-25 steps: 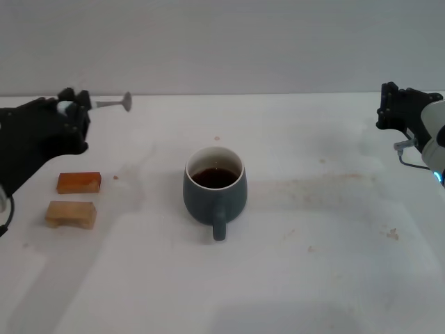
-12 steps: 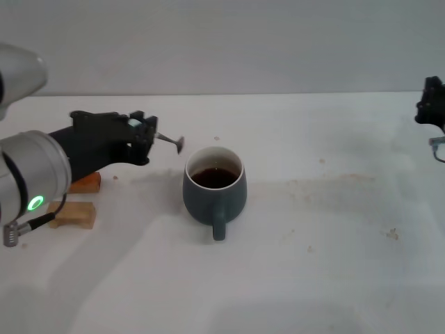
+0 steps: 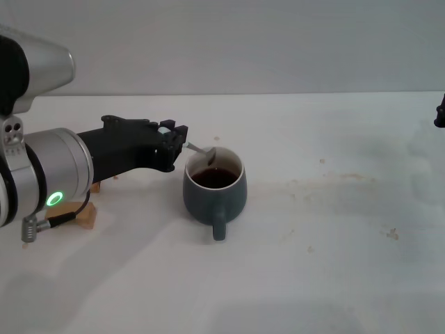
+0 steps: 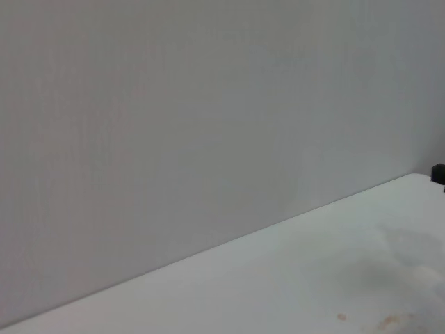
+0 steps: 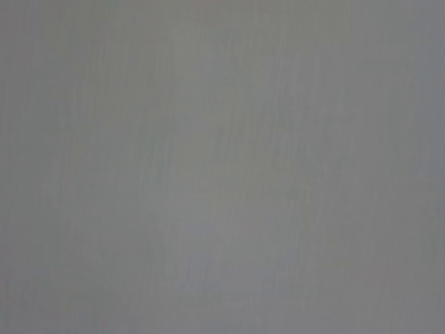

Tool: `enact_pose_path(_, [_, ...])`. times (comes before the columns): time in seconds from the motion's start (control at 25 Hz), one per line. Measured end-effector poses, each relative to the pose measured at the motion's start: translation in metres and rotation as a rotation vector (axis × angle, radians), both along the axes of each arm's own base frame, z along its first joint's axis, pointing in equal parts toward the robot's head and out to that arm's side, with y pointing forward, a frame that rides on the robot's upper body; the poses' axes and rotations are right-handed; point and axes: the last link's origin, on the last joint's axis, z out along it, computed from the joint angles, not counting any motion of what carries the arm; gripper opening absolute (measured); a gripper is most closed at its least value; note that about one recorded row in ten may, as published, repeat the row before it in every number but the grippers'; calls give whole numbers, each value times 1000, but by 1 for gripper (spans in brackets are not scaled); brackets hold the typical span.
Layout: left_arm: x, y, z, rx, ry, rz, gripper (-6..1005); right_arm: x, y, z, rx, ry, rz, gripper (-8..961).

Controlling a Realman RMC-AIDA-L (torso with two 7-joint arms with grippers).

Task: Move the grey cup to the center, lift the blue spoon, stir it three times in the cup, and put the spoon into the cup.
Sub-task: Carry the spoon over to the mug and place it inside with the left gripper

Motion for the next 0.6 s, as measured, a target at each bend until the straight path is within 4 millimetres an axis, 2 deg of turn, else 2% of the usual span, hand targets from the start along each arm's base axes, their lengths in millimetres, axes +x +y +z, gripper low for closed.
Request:
enact_pose_path(0.32, [8, -2, -3, -35, 10, -25, 164, 1, 0, 2, 2, -5, 1, 29])
enact_pose_path(0.6, [4, 3, -12, -70, 22, -12, 166, 0, 1, 3, 2, -8, 4, 29])
